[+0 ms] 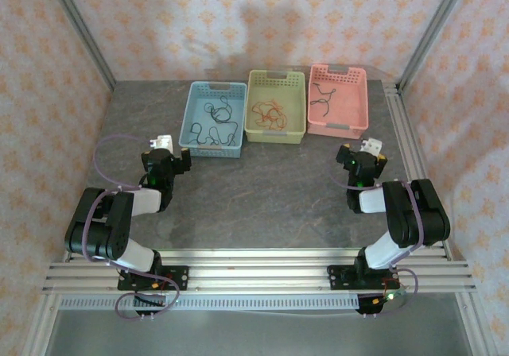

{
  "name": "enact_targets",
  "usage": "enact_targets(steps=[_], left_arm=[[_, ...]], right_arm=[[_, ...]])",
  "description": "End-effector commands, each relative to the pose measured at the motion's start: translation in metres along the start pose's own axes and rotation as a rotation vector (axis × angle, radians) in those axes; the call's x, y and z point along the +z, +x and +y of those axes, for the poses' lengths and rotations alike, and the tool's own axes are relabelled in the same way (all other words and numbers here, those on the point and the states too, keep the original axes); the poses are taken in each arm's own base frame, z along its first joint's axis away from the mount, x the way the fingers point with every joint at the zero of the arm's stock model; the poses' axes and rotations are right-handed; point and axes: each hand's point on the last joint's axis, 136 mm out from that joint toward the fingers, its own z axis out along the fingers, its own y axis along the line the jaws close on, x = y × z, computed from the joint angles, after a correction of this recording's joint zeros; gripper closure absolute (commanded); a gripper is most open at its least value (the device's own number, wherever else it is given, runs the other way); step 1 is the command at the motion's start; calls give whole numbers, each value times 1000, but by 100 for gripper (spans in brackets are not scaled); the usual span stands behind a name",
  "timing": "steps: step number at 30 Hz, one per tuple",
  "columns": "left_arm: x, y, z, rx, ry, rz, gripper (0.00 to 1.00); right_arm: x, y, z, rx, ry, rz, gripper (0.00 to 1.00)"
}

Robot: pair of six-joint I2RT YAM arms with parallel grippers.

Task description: Untangle the cables

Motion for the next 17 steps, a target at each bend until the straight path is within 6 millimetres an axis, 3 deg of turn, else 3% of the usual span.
enact_targets(steps=[1, 17], left_arm=[[0, -8, 0, -4, 3, -31, 0], [0, -8, 0, -3, 3, -31, 0]], right_arm=[[-1, -4, 2, -2, -15, -5, 0], [-1, -4, 2, 0, -17, -4, 0]])
